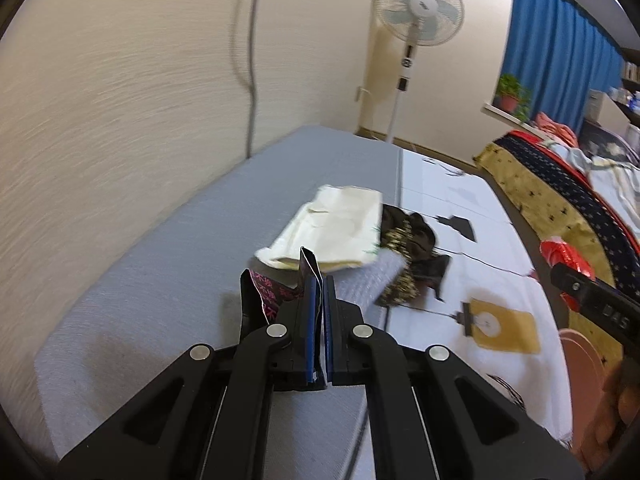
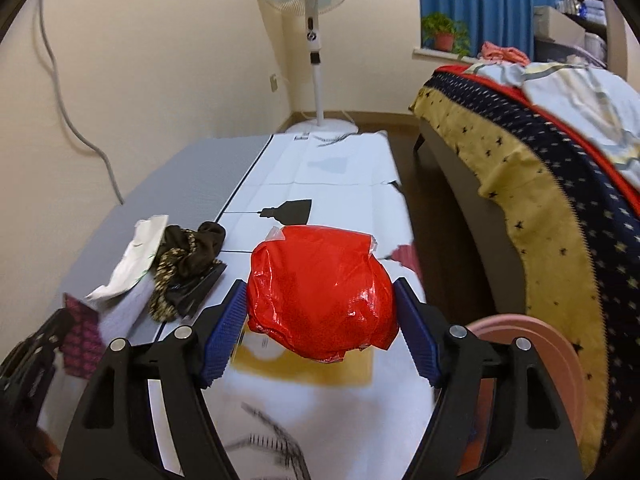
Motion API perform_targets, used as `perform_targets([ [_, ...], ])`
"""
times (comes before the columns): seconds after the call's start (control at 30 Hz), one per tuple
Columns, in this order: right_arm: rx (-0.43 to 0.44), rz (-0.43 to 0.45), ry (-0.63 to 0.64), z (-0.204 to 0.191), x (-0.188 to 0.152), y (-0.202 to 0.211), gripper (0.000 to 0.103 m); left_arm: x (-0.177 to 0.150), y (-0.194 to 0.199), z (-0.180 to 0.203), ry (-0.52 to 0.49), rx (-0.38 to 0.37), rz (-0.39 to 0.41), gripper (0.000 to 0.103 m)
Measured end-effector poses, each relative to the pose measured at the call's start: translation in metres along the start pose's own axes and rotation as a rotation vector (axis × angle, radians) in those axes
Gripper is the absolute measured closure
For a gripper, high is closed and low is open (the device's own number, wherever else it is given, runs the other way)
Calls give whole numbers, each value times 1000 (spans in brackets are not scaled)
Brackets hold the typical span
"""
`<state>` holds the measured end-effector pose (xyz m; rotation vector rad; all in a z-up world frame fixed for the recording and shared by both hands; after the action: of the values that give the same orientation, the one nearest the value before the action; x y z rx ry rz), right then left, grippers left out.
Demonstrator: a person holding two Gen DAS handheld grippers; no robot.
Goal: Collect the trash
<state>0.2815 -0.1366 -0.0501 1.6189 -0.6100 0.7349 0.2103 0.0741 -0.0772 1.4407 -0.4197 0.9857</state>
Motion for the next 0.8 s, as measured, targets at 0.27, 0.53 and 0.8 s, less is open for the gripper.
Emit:
perform_targets([
  [0.27,-27,41,-2,13,-17,64,31,-4,24,22,-41,-69,13,100],
  [0.53,-55,101,-9,25,-24,126,31,-3,49,38,-66,-126,29,100],
  [0.8,-64,122,-59,46,-51,146,31,-8,76,56,-104,-212,54,100],
])
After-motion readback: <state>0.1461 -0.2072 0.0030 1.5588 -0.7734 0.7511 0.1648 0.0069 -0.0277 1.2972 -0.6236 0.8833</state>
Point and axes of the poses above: each gripper's, at about its wrist camera, not at the fingertips, and y roughly against the way its jaws point, z to its right, x to its top, the point moved 9 cm from there along -y, roughly the way its jaws point, and after that the axes turned 2 degrees about -z, right-handed, at the moved point
